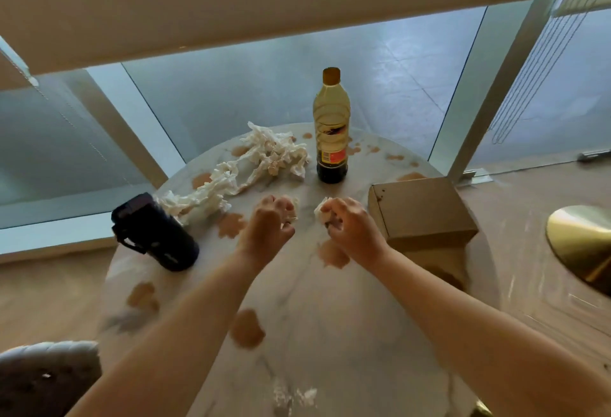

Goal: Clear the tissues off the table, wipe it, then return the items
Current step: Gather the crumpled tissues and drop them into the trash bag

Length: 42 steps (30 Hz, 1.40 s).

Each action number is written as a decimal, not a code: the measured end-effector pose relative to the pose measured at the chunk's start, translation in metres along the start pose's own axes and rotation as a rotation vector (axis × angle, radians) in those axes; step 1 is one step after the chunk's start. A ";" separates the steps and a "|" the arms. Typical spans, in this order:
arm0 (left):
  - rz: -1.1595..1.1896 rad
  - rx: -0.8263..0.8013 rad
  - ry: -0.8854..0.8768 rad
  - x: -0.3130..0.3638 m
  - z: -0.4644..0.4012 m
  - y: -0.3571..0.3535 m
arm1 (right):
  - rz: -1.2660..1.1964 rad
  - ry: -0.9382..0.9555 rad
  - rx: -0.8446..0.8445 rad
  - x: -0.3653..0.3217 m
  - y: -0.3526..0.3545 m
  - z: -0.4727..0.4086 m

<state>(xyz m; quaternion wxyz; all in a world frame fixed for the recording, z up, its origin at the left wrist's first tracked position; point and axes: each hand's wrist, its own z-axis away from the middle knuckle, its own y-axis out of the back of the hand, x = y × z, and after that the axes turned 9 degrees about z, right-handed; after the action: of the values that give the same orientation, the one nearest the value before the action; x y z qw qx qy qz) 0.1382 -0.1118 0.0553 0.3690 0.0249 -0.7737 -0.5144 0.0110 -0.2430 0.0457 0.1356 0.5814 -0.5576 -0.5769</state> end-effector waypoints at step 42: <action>0.177 -0.004 0.064 0.105 0.116 -0.035 | -0.037 -0.063 -0.039 0.008 0.077 0.132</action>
<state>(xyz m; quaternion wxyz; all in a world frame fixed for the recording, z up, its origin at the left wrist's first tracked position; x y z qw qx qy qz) -0.0193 -0.0814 0.0609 0.4375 -0.0279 -0.7596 -0.4805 -0.1378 -0.2117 0.0637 0.1184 0.5706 -0.5393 -0.6079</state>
